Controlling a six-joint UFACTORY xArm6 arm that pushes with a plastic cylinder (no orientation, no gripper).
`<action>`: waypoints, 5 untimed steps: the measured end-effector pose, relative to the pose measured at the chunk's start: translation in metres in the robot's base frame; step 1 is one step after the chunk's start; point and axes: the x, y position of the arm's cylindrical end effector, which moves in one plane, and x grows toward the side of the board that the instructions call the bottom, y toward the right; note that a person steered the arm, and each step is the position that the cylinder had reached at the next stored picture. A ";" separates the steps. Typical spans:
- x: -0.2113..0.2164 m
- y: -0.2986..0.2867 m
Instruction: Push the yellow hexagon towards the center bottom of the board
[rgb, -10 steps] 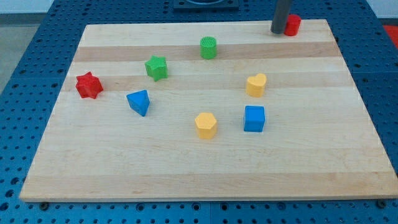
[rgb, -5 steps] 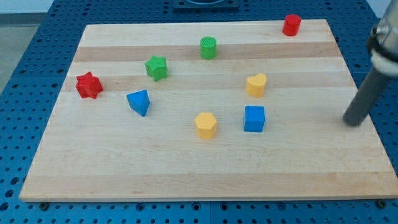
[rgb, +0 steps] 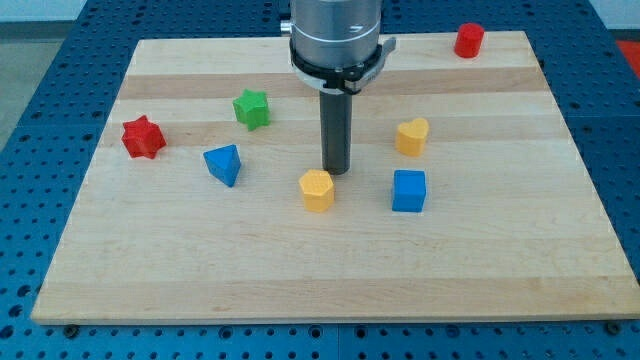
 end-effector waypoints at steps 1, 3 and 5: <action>0.006 0.012; 0.037 -0.040; 0.065 -0.010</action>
